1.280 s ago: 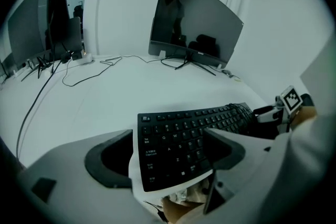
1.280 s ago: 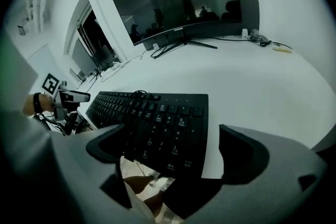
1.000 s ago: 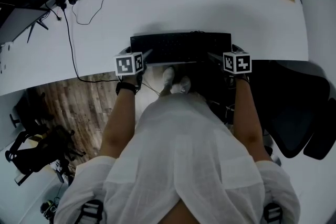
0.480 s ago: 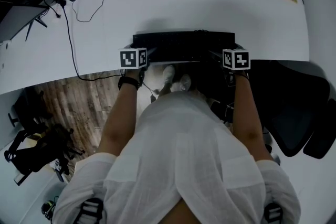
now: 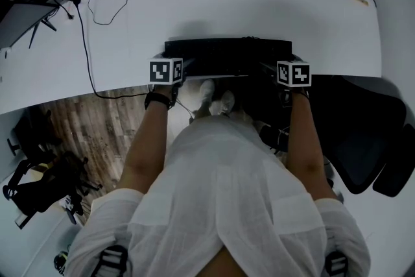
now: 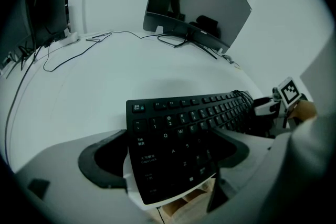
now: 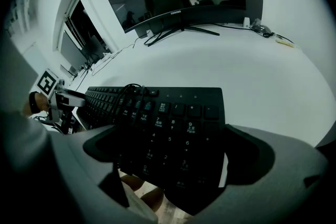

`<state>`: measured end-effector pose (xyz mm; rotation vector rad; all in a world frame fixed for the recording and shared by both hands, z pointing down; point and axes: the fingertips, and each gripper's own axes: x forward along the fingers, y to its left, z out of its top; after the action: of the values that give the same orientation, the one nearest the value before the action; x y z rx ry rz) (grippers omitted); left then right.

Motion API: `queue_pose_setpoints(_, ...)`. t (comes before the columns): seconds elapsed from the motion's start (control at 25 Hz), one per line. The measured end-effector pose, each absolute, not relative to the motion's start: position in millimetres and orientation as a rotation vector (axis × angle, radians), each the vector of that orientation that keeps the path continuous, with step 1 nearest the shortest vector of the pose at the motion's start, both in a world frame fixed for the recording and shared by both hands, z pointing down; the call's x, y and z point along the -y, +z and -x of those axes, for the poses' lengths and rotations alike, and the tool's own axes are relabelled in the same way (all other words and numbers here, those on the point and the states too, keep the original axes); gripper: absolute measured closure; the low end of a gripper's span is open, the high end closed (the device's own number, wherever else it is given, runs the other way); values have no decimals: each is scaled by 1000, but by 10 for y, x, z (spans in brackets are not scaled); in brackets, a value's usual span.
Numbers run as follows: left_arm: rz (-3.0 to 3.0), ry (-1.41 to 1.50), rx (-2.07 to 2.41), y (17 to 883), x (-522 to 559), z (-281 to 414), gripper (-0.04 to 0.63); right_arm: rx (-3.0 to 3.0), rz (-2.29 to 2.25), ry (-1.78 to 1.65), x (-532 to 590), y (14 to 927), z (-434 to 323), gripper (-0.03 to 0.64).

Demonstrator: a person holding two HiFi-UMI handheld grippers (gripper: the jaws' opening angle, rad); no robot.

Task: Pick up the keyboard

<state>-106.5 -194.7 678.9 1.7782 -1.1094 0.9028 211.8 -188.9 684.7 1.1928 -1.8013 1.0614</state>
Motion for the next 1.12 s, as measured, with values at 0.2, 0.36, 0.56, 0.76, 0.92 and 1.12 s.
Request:
queue_pose_setpoints(0.2,-1760,908,1112,6787,1947,1051,156,1802,-1279,1118,1941,6812,-2127,37)
queue_pose_setpoints(0.36,-1755,893,1125,6785,1946,1062,156,1812,-1283,1117,1938,6806,-2135,40)
queue_pose_setpoints(0.56,-1744,891,1129,6783,1961,1063,156,1802,-1319,1139,1973,6808,-2155,57)
queue_pose_setpoints(0.76,-1745,890,1128,6771,1958,1052,156,1791,-1353,1129,1960,6797,-2198,83)
queue_pose_setpoints(0.92,-1735,876,1129,6770,1971,1062,156,1788,-1358,1140,1963,6804,-2187,83)
queue_pose_setpoints(1.12,-1719,856,1139,6775,1982,1062,156,1787,-1357,1144,1968,6805,-2192,81)
